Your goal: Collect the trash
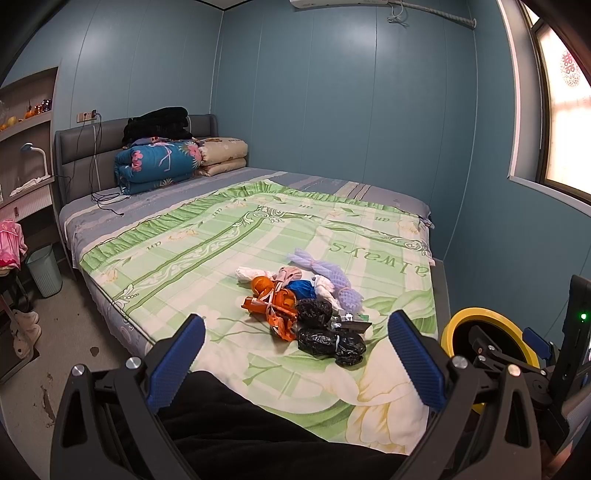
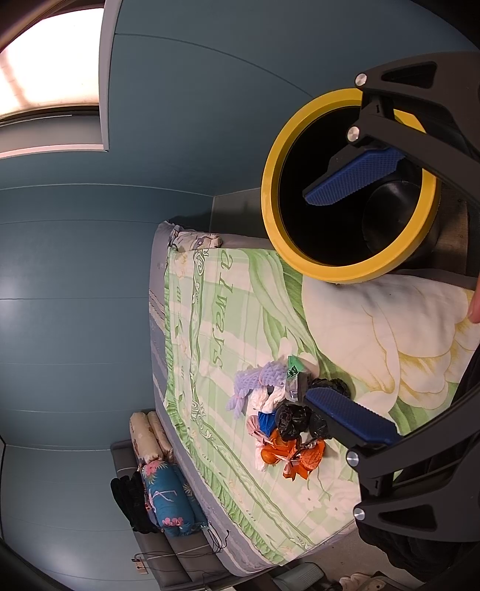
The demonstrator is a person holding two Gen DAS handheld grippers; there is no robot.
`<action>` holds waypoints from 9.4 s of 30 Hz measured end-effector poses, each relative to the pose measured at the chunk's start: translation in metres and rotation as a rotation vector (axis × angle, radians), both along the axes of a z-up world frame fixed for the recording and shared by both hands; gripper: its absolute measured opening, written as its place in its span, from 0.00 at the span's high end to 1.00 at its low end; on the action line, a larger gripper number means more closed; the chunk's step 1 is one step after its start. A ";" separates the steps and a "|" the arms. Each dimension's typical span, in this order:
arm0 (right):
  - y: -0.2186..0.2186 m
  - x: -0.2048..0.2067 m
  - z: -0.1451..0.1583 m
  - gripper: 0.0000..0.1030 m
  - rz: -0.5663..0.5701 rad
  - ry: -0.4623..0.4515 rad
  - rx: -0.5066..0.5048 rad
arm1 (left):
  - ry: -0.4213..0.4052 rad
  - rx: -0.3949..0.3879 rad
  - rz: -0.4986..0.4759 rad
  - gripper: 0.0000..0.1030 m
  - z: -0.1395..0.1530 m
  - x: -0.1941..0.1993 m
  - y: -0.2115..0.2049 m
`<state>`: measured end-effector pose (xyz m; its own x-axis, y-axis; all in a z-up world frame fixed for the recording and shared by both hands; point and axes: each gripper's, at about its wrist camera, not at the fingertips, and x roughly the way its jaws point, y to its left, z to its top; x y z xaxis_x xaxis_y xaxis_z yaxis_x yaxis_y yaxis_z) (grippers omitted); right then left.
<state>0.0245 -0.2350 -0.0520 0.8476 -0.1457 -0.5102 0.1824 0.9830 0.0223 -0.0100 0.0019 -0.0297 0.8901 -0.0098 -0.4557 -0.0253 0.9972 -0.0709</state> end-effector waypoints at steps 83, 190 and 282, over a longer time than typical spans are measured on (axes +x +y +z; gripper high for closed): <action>0.053 0.271 -0.043 0.08 0.440 0.480 0.119 | 0.464 -0.153 -0.166 0.07 -0.120 0.262 0.116; -0.192 0.071 0.010 0.77 0.092 0.244 0.506 | 0.434 -0.212 -0.763 0.76 -0.036 0.168 -0.148; 0.009 0.188 -0.027 0.38 0.506 0.456 0.362 | 0.353 -0.195 -0.155 0.15 -0.086 0.260 0.054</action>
